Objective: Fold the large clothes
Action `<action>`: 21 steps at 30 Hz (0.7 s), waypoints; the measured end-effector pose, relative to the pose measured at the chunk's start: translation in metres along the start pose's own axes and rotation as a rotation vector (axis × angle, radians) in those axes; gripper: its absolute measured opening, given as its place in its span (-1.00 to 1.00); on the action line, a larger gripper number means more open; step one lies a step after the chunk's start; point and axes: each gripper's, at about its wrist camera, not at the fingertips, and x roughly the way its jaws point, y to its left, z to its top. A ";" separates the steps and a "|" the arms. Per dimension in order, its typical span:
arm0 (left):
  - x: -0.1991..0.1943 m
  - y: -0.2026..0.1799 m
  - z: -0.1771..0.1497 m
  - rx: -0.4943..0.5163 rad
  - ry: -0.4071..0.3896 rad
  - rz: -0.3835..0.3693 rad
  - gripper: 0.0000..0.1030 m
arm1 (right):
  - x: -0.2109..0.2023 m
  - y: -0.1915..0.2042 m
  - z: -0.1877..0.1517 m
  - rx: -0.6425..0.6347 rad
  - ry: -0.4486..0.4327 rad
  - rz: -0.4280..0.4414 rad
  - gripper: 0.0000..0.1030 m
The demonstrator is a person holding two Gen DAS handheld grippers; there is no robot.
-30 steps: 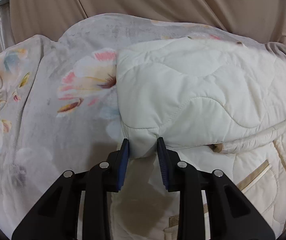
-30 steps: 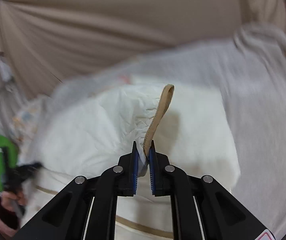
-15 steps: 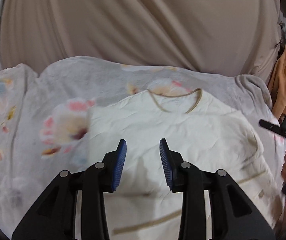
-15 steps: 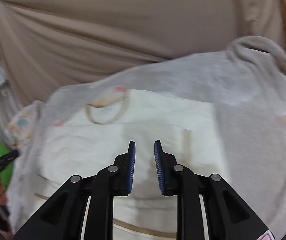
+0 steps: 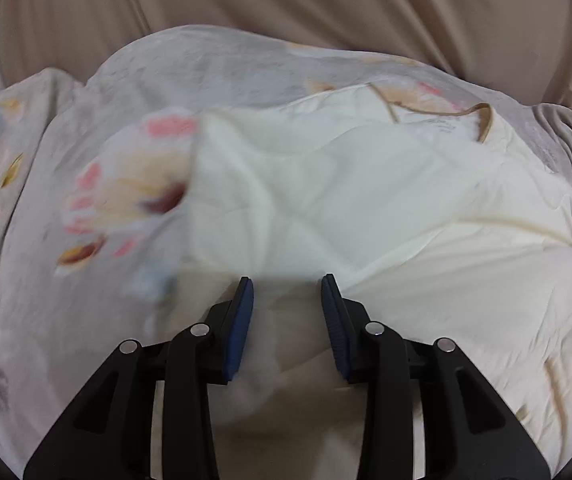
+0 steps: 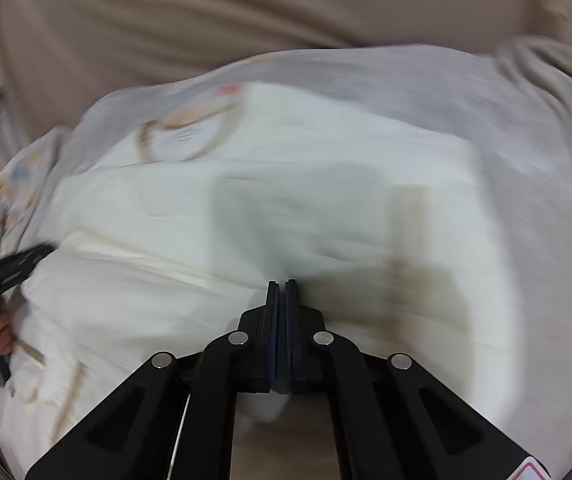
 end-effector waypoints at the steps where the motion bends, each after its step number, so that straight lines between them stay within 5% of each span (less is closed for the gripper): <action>1: -0.003 0.006 -0.005 -0.008 -0.005 0.000 -0.33 | -0.006 -0.021 -0.003 0.066 0.011 0.041 -1.00; 4: -0.004 0.009 -0.012 -0.026 -0.019 0.027 -0.33 | -0.020 -0.028 0.003 0.101 -0.015 -0.125 -0.88; 10: -0.002 0.005 -0.012 -0.029 -0.037 0.063 -0.33 | -0.017 0.105 0.078 -0.081 -0.089 0.155 -0.85; 15: -0.002 0.009 -0.013 -0.046 -0.041 0.045 -0.32 | 0.073 0.236 0.113 -0.233 0.018 0.272 -0.91; 21: -0.002 0.012 -0.013 -0.062 -0.038 0.026 -0.33 | 0.176 0.296 0.115 -0.276 0.153 0.213 -0.91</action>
